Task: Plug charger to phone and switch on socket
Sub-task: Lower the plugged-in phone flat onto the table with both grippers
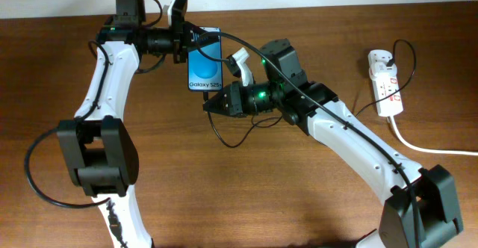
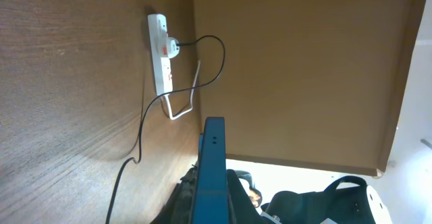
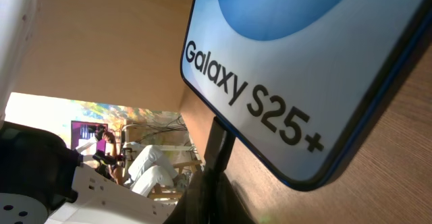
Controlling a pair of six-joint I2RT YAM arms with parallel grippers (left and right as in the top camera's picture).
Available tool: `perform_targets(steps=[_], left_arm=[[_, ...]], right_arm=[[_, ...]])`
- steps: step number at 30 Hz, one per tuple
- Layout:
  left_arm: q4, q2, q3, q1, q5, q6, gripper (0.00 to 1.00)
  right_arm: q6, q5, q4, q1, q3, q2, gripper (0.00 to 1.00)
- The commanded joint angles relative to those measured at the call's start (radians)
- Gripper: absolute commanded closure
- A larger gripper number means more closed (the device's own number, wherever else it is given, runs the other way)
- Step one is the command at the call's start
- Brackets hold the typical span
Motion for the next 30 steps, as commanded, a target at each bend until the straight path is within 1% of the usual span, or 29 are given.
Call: perform_targets(steps=[1,7,8,9,11,14,15,17,18,19,20,21,24,26,30], left_arm=[[-0.024,-0.01,0.008,-0.034,0.103,-0.002,1.0],[-0.024,-0.01,0.008,-0.034,0.076,-0.002,1.0],[-0.024,-0.01,0.008,-0.034,0.055,-0.001,1.0],[-0.024,-0.01,0.008,-0.034,0.026,-0.001,1.0],[-0.024,-0.01,0.008,-0.033,-0.023,0.0,1.0],[-0.024,-0.01,0.008,-0.031,-0.098,0.007,1.0],[-0.025,-0.01,0.008,-0.031,-0.106,0.007,1.0],[-0.026,-0.01,0.008,-0.026,-0.115,0.054,1.0],[-0.028,-0.01,0.006,-0.025,-0.114,0.087,1.0],[-0.03,-0.01,0.0,-0.024,-0.114,0.108,1.0],[-0.043,-0.01,-0.003,-0.024,-0.114,0.138,1.0],[-0.069,-0.009,-0.005,-0.024,-0.121,0.177,1.0],[-0.194,-0.008,-0.006,-0.024,-0.245,0.273,1.0],[-0.26,-0.008,-0.012,-0.026,-0.319,0.327,1.0],[-0.278,-0.008,-0.055,-0.04,-0.423,0.341,1.0]], right_arm=[[0.001,0.176,0.045,-0.058,0.019,0.005,0.96],[0.0,0.164,0.037,-0.058,0.019,0.005,0.96],[0.0,0.155,0.037,-0.058,0.019,0.005,0.94],[0.0,0.149,0.032,-0.058,0.019,0.005,0.89],[-0.001,0.15,0.003,-0.058,0.019,0.005,0.82],[-0.029,0.15,-0.027,-0.058,0.019,0.005,0.8],[-0.038,0.15,-0.038,-0.058,0.019,0.005,0.77],[-0.062,0.151,-0.056,-0.059,0.019,0.005,0.7],[-0.074,0.15,-0.063,-0.062,0.019,0.005,0.64],[-0.082,0.15,-0.071,-0.071,0.019,0.005,0.49],[-0.087,0.15,-0.081,-0.084,0.019,0.005,0.39],[-0.087,0.15,-0.093,-0.095,0.019,0.005,0.36],[-0.111,0.15,-0.148,-0.144,0.019,0.005,0.35],[-0.144,0.152,-0.194,-0.177,0.019,0.005,0.32],[-0.196,0.158,-0.246,-0.194,0.019,0.005,0.3]])
